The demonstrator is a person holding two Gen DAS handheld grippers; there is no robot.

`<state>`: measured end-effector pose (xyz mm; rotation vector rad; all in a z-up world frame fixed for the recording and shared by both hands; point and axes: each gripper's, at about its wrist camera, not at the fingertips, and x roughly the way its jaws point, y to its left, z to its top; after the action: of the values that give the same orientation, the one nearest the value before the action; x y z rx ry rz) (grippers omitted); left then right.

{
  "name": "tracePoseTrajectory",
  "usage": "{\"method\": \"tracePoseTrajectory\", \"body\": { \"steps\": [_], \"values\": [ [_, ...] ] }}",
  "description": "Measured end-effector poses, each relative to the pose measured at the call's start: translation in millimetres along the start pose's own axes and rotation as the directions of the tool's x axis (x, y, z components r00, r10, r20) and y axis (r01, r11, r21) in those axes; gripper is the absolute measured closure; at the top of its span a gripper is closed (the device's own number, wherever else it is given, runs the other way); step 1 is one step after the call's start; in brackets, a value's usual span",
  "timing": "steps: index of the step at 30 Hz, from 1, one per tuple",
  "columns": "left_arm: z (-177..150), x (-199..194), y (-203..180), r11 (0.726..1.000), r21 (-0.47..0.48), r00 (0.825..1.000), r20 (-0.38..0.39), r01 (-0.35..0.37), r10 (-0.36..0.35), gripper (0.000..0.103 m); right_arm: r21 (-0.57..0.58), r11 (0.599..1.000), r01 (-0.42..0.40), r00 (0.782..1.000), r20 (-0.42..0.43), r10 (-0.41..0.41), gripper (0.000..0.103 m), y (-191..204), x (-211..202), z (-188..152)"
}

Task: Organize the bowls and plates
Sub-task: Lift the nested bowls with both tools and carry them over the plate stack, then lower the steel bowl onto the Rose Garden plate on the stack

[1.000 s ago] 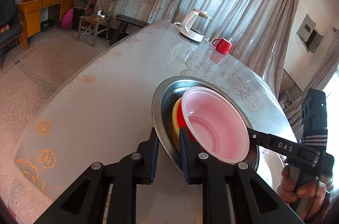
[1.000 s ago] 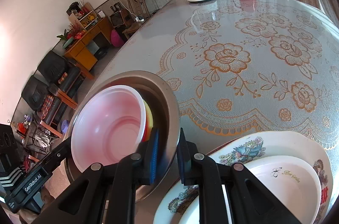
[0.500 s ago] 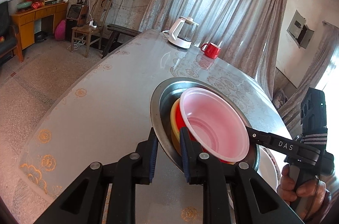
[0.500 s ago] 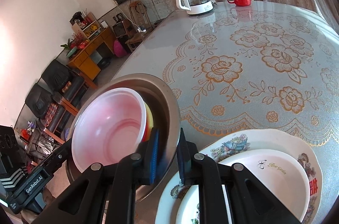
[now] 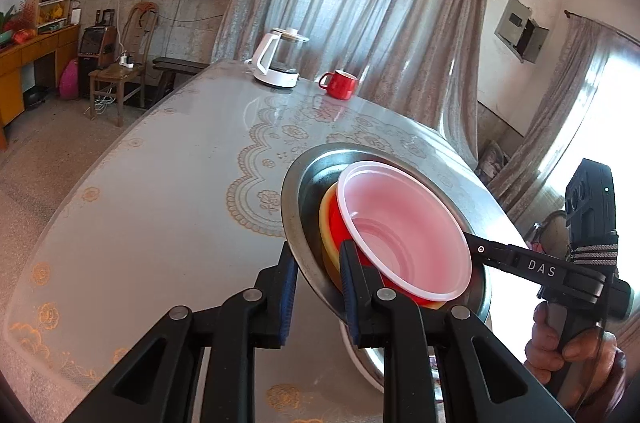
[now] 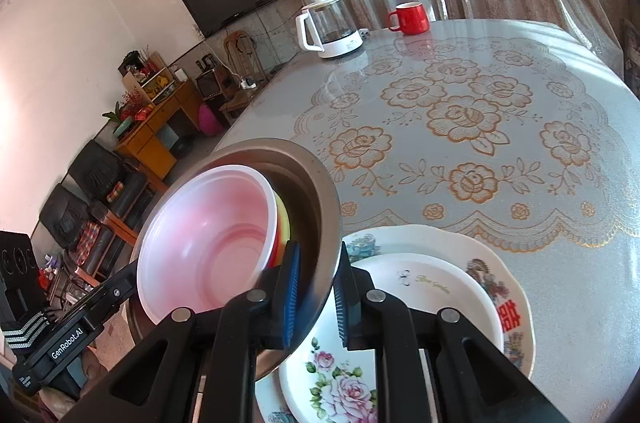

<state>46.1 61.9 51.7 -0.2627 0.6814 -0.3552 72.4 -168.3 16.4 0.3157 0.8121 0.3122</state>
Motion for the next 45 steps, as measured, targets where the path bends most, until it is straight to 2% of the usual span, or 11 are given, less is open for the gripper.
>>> {"method": "tracePoseTrajectory", "body": {
  "steps": [8, 17, 34, 45],
  "values": [
    [-7, 9, -37, 0.994, 0.063, 0.995, -0.048, 0.086, -0.083, 0.081, 0.039, 0.998, 0.056, 0.997, 0.05, -0.058, 0.088, -31, -43, -10],
    [-23, 23, -58, 0.988, 0.095, 0.987, -0.119, 0.122, -0.111, 0.08, 0.106, 0.99, 0.097, 0.995, 0.025, -0.1, 0.088, -61, -56, -34],
    [-46, 42, -53, 0.986, 0.064, 0.966, -0.22, 0.152, -0.134, 0.079, 0.153, 0.981, 0.122, 0.992, -0.035, -0.118, 0.088, -77, -51, -53],
    [-55, 45, -51, 0.985, 0.058, 0.96, -0.243, 0.16, -0.142, 0.078, 0.155, 0.979, 0.131, 0.991, -0.059, -0.123, 0.088, -79, -48, -59]
  ]
}}
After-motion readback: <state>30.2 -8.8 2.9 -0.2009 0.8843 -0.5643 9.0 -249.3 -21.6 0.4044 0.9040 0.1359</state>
